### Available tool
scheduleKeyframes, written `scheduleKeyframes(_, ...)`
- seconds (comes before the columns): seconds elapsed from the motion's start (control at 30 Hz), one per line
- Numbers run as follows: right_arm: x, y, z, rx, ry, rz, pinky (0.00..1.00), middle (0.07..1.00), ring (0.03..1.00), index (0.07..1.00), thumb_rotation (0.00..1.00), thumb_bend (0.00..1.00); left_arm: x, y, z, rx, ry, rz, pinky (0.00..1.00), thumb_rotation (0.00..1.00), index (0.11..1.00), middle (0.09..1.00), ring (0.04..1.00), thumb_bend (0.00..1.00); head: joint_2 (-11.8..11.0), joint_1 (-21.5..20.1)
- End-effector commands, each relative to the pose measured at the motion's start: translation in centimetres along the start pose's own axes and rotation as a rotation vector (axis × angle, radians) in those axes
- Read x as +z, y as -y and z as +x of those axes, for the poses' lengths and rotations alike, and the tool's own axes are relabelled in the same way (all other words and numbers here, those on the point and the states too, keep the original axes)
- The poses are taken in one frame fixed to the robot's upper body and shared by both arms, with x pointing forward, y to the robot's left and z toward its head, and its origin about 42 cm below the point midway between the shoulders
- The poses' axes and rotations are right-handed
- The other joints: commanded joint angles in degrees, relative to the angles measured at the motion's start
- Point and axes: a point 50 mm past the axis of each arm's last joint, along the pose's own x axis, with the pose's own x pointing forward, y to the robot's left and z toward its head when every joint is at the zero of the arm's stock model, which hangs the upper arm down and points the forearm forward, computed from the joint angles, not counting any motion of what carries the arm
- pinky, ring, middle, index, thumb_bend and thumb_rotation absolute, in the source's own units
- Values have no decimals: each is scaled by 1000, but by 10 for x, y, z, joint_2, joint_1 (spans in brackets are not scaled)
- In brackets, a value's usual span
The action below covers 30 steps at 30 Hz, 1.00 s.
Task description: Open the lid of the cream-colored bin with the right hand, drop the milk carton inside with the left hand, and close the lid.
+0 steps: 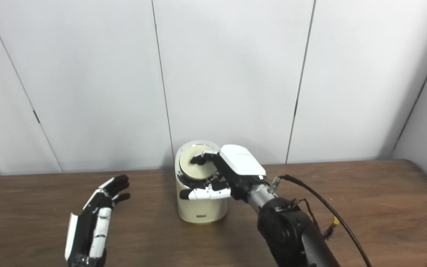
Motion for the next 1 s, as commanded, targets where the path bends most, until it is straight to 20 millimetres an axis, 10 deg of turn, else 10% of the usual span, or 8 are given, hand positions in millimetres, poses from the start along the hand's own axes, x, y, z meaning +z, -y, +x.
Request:
scheduleKeyframes(0.0, -2, 4, 1, -5, 14, -7, 836, 741, 829, 726, 773, 690, 16, 2, 9, 11, 67, 6, 763, 857, 805, 814, 808, 399, 2, 0)
scheduleKeyframes(0.97, -7, -49, -15, 131, 43, -332, 876, 783, 849, 757, 750, 690, 33, 5, 11, 30, 71, -6, 739, 837, 791, 806, 795, 434, 28, 9)
